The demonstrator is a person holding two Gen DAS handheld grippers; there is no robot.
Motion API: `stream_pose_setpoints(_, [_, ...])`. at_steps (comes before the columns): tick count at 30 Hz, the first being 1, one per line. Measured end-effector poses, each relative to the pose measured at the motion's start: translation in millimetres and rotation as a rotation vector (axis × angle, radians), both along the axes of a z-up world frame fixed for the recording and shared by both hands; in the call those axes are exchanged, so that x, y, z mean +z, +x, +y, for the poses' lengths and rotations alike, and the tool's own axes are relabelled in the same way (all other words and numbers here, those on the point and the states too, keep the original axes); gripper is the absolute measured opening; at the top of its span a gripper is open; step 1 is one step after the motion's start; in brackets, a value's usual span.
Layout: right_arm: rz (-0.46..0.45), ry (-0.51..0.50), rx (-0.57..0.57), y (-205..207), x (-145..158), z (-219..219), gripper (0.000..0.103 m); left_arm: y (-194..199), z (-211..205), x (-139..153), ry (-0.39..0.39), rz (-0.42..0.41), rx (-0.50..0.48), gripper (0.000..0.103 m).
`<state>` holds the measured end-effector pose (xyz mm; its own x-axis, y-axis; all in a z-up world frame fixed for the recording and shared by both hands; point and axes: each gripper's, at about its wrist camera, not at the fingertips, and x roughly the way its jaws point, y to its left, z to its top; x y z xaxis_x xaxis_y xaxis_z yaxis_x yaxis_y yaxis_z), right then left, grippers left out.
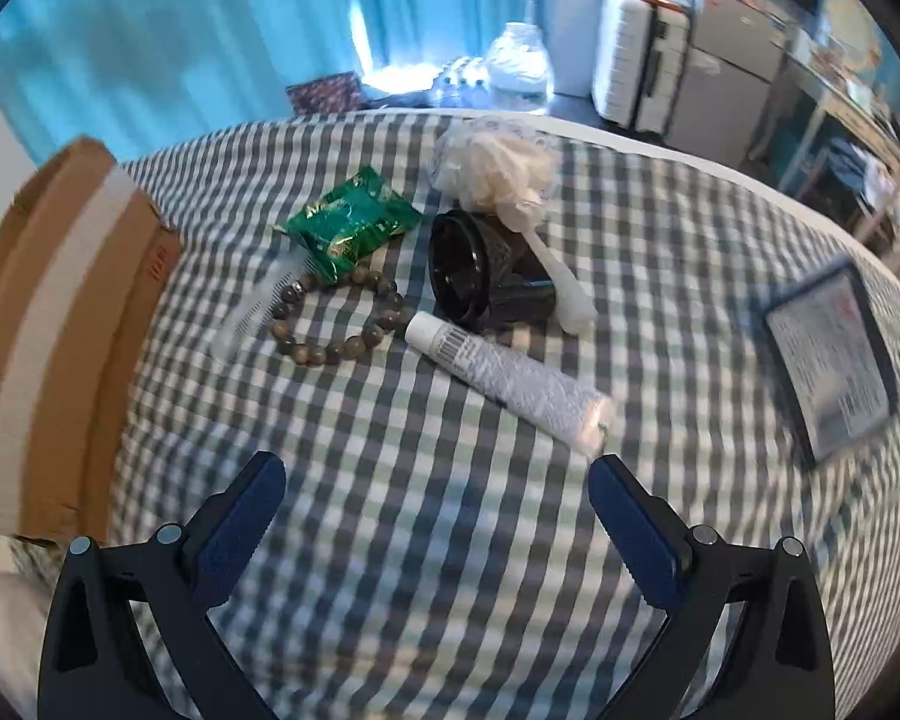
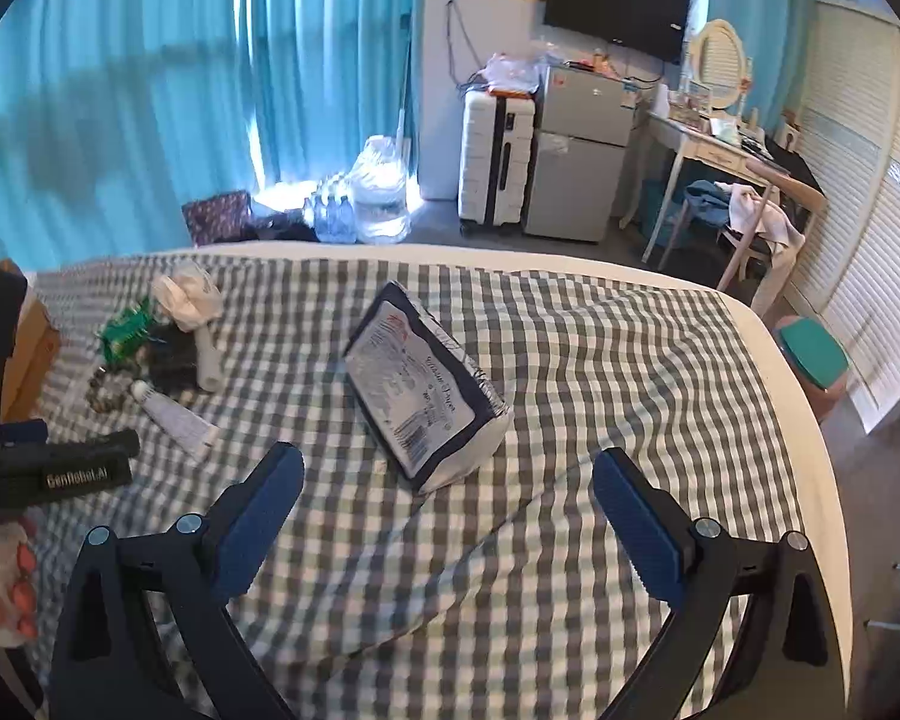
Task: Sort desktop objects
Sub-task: 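Move both tools back over the bed toward the foil pouch and tube, then grasp the white tube with the left tool while the right tool grasps the dark foil pouch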
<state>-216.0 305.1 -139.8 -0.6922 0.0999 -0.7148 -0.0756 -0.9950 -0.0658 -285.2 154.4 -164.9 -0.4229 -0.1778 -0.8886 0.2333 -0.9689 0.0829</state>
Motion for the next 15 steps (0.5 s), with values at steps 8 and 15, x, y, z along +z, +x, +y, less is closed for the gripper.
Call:
stream_pose_setpoints(8, [-0.076, 0.051, -0.003, -51, -40, 12, 0.096, -41, -4, -52, 0.060, -0.079, 0.058, 0.103])
stream_pose_setpoints(15, [-0.163, -0.034, -0.021, -87, -67, 21, 0.041, -65, -11, -68, 0.133, -0.074, 0.038, 0.103])
